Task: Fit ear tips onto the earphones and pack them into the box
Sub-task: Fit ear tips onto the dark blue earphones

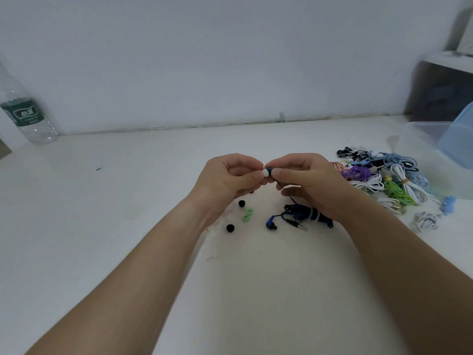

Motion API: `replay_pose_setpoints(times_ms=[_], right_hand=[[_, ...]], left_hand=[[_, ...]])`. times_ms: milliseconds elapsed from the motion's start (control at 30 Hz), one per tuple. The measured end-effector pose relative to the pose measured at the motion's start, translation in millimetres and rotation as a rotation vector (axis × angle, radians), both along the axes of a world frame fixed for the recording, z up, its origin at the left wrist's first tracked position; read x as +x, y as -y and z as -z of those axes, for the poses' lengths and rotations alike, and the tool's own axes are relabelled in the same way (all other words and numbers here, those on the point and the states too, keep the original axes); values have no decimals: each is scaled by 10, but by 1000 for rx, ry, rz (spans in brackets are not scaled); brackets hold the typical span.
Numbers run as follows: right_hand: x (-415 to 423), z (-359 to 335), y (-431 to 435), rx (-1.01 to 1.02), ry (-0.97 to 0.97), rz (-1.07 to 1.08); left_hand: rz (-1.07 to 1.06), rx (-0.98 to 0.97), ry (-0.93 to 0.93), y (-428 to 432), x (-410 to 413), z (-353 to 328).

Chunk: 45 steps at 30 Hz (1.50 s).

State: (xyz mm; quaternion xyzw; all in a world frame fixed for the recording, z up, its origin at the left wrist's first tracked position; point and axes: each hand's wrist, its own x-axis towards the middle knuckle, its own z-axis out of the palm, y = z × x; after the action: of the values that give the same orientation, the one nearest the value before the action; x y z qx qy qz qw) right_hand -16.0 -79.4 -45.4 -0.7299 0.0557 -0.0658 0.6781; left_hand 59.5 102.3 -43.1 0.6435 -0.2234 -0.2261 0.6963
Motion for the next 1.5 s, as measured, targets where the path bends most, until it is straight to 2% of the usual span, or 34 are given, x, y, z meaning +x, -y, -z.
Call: replay_pose_setpoints(times_ms=[300, 500, 633, 1167, 1500], right_hand=[[8, -2, -59, -25, 51, 81], [-23, -42, -24, 18, 12, 18], [-41, -63, -31, 19, 31, 13], [-43, -69, -174, -133, 189, 182], [-58, -91, -97, -75, 119, 67]], left_hand=[[-43, -7, 28, 15, 11, 40], [25, -57, -61, -5, 20, 10], [30, -67, -56, -4, 12, 9], [-84, -114, -11, 32, 8, 32], [23, -105, -50, -8, 41, 16]])
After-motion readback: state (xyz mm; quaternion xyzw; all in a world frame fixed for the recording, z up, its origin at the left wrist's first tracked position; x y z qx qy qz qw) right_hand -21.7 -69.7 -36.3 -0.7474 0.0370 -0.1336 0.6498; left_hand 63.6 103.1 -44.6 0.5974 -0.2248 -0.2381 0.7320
